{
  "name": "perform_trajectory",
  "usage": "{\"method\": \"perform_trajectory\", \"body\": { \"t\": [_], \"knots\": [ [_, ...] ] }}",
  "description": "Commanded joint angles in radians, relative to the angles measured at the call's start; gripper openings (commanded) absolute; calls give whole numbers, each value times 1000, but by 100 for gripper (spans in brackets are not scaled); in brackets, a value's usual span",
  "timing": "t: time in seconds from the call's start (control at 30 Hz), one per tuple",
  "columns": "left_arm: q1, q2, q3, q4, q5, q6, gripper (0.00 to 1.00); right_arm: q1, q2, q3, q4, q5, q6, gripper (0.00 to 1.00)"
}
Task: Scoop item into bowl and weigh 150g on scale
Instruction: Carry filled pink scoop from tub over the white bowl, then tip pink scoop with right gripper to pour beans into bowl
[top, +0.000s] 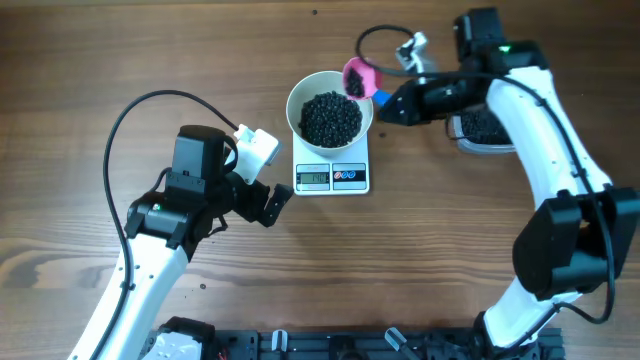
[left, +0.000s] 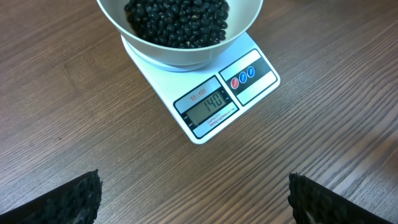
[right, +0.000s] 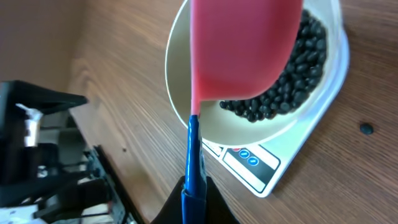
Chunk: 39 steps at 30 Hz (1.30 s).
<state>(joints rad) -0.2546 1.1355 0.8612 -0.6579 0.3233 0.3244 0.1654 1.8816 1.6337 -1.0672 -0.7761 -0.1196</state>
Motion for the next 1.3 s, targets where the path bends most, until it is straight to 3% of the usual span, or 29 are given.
{"method": "perform_trajectory", "body": {
  "t": [0.0,0.37,0.83,1.03,1.27],
  "knots": [
    [-3,8,-10,3,16,2,100,65,5,26,24,198,78,4],
    [-3,8,-10,3,16,2,100,217,5,25,55,569,97,4],
    [-3,8,-10,3,16,2,100,249,5,25,65,607,39,4],
    [-3,8,-10,3,16,1,100,285,5,25,69,745,13,4],
    [-3,8,-10,3,16,2,100,295,5,25,68,757,6,4]
  ]
}}
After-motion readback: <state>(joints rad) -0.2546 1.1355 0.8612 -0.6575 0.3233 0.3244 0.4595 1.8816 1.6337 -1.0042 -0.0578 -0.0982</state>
